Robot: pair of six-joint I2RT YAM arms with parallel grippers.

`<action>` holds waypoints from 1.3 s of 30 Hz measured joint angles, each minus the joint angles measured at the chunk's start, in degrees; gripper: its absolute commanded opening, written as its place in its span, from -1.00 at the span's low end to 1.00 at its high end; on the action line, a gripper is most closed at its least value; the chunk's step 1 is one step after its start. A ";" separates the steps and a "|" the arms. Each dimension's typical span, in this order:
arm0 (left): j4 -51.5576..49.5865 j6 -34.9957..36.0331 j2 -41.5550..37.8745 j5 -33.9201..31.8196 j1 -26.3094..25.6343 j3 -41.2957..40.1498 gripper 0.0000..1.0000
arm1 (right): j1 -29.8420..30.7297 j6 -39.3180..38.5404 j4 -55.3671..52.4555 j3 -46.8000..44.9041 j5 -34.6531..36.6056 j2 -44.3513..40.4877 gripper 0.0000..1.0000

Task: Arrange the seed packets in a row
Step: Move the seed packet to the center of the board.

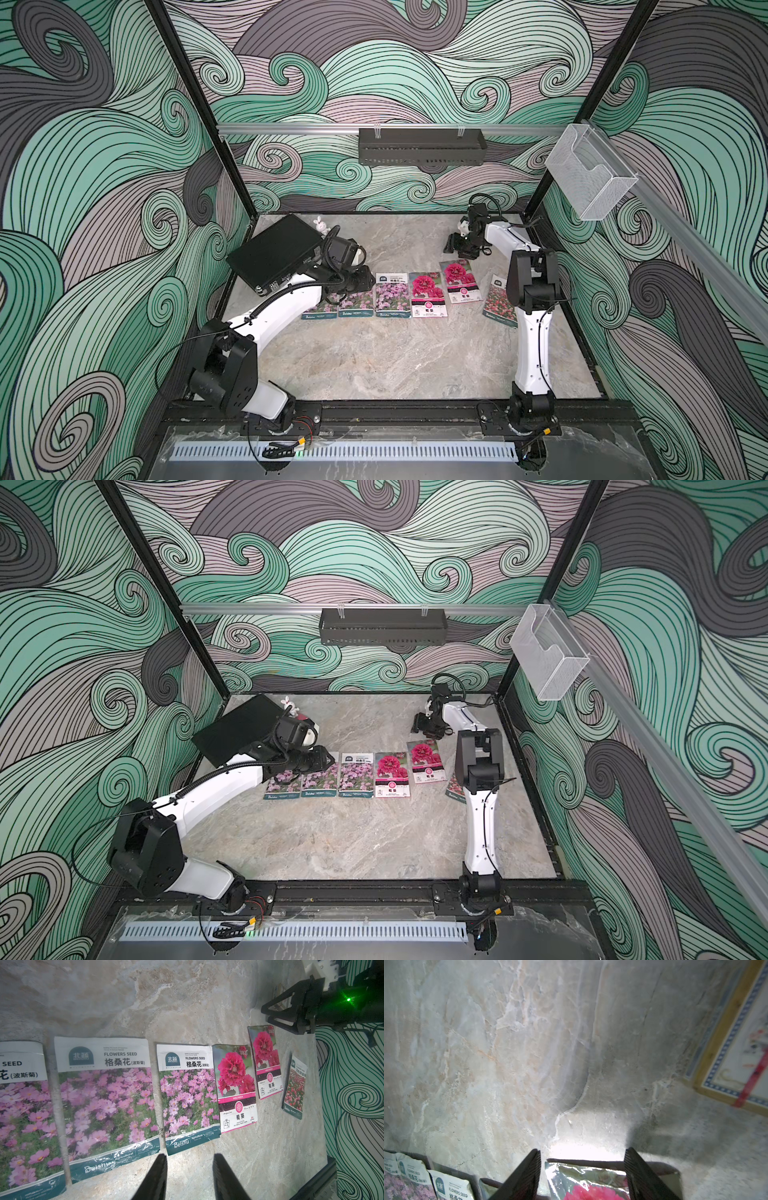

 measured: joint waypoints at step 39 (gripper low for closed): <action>0.04 0.00 0.11 0.02 -0.37 0.00 -0.23 | 3.23 0.92 5.16 -7.98 -2.91 -6.19 0.34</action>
